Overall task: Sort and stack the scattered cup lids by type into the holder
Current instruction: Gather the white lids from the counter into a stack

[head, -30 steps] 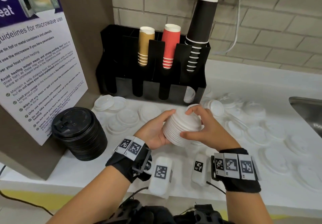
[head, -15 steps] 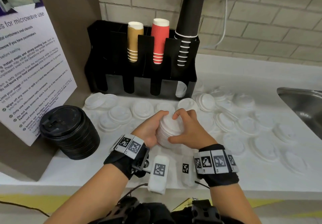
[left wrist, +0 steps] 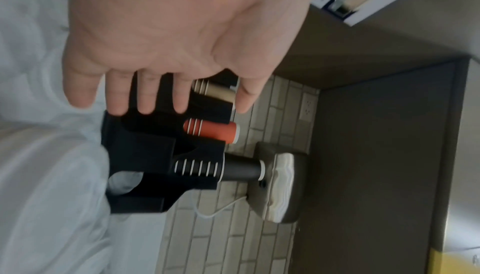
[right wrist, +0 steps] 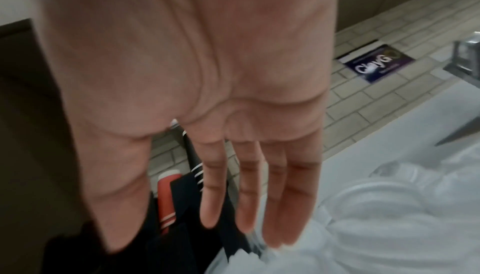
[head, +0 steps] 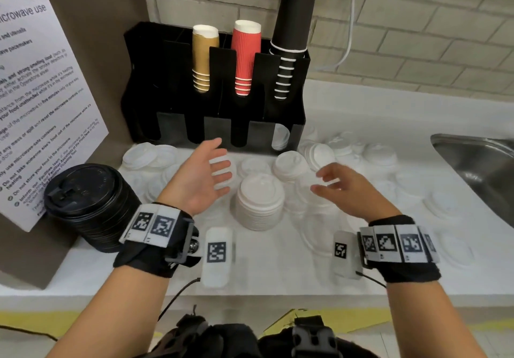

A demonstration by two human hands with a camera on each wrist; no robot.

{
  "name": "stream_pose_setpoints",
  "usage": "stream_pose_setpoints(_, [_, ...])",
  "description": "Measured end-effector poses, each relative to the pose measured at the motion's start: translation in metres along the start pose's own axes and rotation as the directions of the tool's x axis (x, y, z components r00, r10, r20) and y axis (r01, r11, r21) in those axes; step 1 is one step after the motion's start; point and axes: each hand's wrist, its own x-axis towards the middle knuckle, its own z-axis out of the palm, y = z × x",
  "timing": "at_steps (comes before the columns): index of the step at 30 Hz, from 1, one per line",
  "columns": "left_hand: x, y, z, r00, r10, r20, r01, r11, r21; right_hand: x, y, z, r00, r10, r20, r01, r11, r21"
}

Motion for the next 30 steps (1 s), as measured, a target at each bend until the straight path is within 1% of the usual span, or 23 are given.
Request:
stream_pose_setpoints(2, [-0.001, 0.001, -0.011, 1.000, 0.012, 0.008, -0.012, 1.000, -0.018, -0.007, 0.008, 0.001, 0.991, 0.042, 0.128, -0.012, 0.975, -0.224])
stream_pose_setpoints(4, [-0.001, 0.000, -0.019, 1.000, 0.020, 0.012, -0.019, 0.998, -0.052, -0.015, 0.013, 0.009, 0.969, 0.093, 0.231, -0.001, 0.928, -0.372])
stream_pose_setpoints(7, [-0.002, -0.003, -0.025, 1.000, 0.019, 0.003, -0.019, 0.995, -0.099, -0.023, 0.013, 0.023, 0.951, 0.127, 0.282, 0.016, 0.890, -0.456])
stream_pose_setpoints(10, [-0.004, -0.005, -0.028, 1.000, 0.007, -0.009, -0.008, 0.992, -0.130, -0.025, 0.012, 0.028, 0.949, 0.116, 0.293, 0.033, 0.888, -0.459])
stream_pose_setpoints(12, [-0.004, -0.008, -0.028, 1.000, 0.005, -0.017, -0.007, 0.991, -0.133, -0.024, 0.010, 0.024, 0.947, 0.102, 0.305, 0.039, 0.905, -0.423])
stream_pose_setpoints(15, [-0.005, -0.012, -0.024, 1.000, 0.014, -0.021, -0.015, 0.995, -0.095, -0.021, 0.001, 0.009, 0.957, 0.031, 0.288, 0.046, 0.965, -0.259])
stream_pose_setpoints(17, [-0.008, -0.014, -0.020, 1.000, 0.011, -0.015, -0.011, 0.999, -0.053, -0.017, -0.010, 0.002, 0.975, -0.057, 0.215, 0.082, 0.990, -0.112])
stream_pose_setpoints(19, [-0.010, -0.016, -0.014, 1.000, 0.020, -0.016, -0.020, 1.000, 0.011, -0.011, -0.021, 0.003, 0.985, -0.120, 0.124, 0.117, 0.993, 0.026])
stream_pose_setpoints(20, [-0.011, -0.016, -0.011, 0.999, 0.036, -0.021, -0.034, 0.997, 0.068, -0.008, -0.026, 0.007, 0.988, -0.129, 0.089, 0.120, 0.988, 0.096])
stream_pose_setpoints(21, [-0.011, -0.017, -0.008, 0.998, 0.061, -0.019, -0.057, 0.985, 0.162, -0.004, -0.030, 0.013, 0.990, -0.126, 0.060, 0.115, 0.980, 0.164])
stream_pose_setpoints(22, [-0.012, -0.018, -0.005, 0.996, 0.090, -0.004, -0.085, 0.955, 0.283, -0.002, -0.034, 0.020, 0.992, -0.119, 0.033, 0.109, 0.969, 0.222])
stream_pose_setpoints(23, [-0.012, -0.020, -0.003, 0.993, 0.111, 0.028, -0.112, 0.907, 0.405, 0.001, -0.037, 0.028, 0.993, -0.119, 0.002, 0.114, 0.959, 0.260])
stream_pose_setpoints(24, [-0.010, -0.023, -0.001, 0.991, 0.116, 0.065, -0.133, 0.855, 0.501, 0.003, -0.039, 0.036, 0.991, -0.132, -0.032, 0.136, 0.953, 0.271])
stream_pose_setpoints(26, [-0.008, -0.028, 0.001, 0.987, 0.102, 0.127, -0.158, 0.777, 0.609, 0.007, -0.043, 0.048, 0.980, -0.179, -0.093, 0.196, 0.952, 0.235])
stream_pose_setpoints(28, [-0.007, -0.032, 0.002, 0.983, 0.093, 0.160, -0.177, 0.728, 0.662, 0.010, -0.047, 0.055, 0.968, -0.220, -0.121, 0.239, 0.955, 0.178])
stream_pose_setpoints(30, [-0.006, -0.035, 0.004, 0.981, 0.106, 0.164, -0.191, 0.703, 0.686, 0.013, -0.050, 0.059, 0.962, -0.253, -0.105, 0.264, 0.958, 0.115])
